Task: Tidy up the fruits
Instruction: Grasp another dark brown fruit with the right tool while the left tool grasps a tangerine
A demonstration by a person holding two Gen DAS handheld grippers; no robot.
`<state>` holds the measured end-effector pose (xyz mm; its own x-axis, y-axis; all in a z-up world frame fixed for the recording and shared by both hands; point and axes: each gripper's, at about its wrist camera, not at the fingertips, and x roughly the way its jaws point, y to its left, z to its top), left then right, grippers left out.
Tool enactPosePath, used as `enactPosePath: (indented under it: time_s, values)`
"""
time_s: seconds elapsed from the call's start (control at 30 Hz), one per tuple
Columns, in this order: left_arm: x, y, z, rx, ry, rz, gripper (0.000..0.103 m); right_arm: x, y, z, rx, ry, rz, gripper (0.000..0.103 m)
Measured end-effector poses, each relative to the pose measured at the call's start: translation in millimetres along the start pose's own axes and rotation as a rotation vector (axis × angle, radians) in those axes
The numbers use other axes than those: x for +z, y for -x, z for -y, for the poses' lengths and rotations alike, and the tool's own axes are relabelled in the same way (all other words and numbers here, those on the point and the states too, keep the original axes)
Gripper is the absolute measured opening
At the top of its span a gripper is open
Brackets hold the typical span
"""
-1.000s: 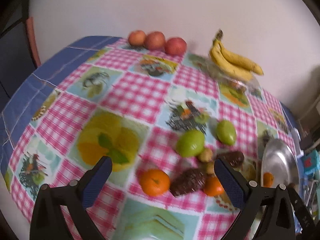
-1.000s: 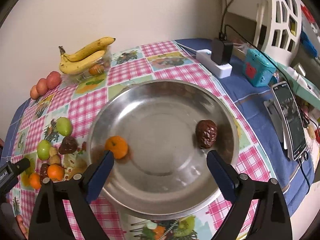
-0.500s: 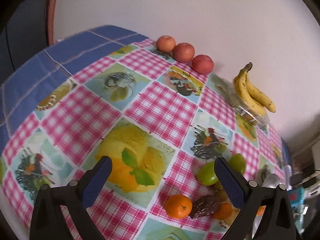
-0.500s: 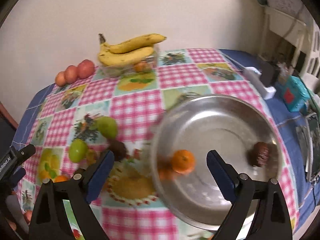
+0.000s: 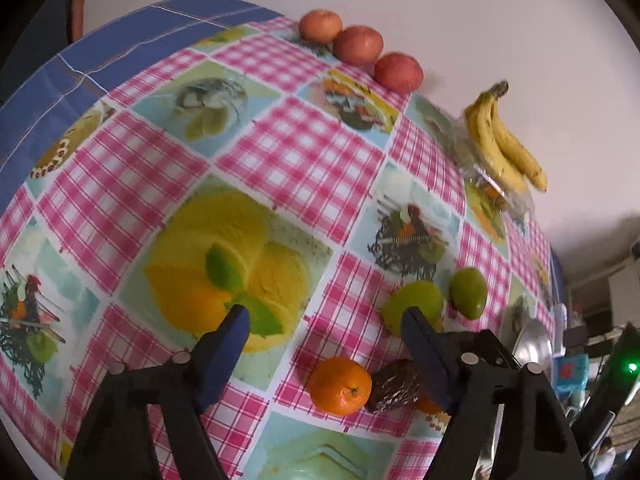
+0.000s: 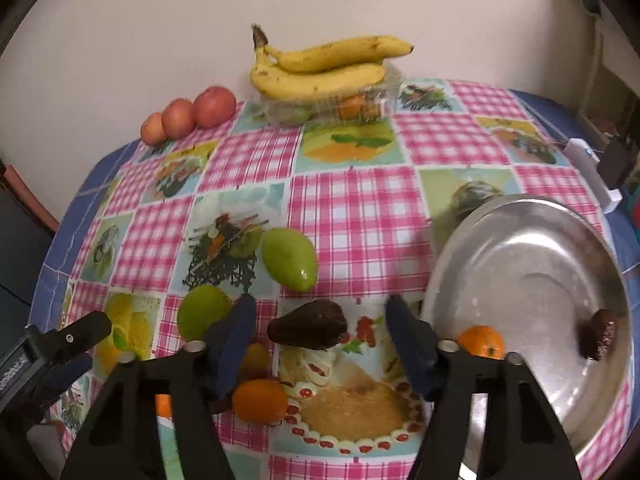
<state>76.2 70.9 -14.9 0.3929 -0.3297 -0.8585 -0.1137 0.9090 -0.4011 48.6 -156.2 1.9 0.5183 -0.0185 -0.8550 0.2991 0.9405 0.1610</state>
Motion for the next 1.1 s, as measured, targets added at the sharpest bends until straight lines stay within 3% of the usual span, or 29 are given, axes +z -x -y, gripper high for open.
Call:
enactPosePath:
  time_s: [0.17,0.27,0.33,0.37,0.73,1.1]
  values:
    - [-7.8,-9.8,3.1,-0.046,0.008,-0.068,0.066,-6.8,-17.5,2.3,0.006,-0.005,-0.046,0.051]
    - [-11.1,-13.8,4.6,-0.046,0.008,-0.090,0.064,-7.6,-19.3,6.2,0.025,-0.026,-0.048,0.046]
    - [-12.9,-15.8,5.1,-0.045,0.011,-0.103,0.051,-7.7,-20.9,6.6,0.040,-0.031,-0.050,0.041]
    - [-14.1,-16.7,5.0,-0.042,0.012,-0.110,0.050,-7.4,-21.3,6.7,0.047,-0.033,-0.048,0.040]
    - [-24.8,-22.9,9.1,0.006,-0.014,-0.138,0.043,-5.4,-13.7,12.4,0.094,-0.067,-0.026,0.035]
    - [-22.6,-15.4,16.9,0.025,-0.027,-0.080,0.040,-0.9,7.3,25.9,0.133,-0.107,0.017,0.035]
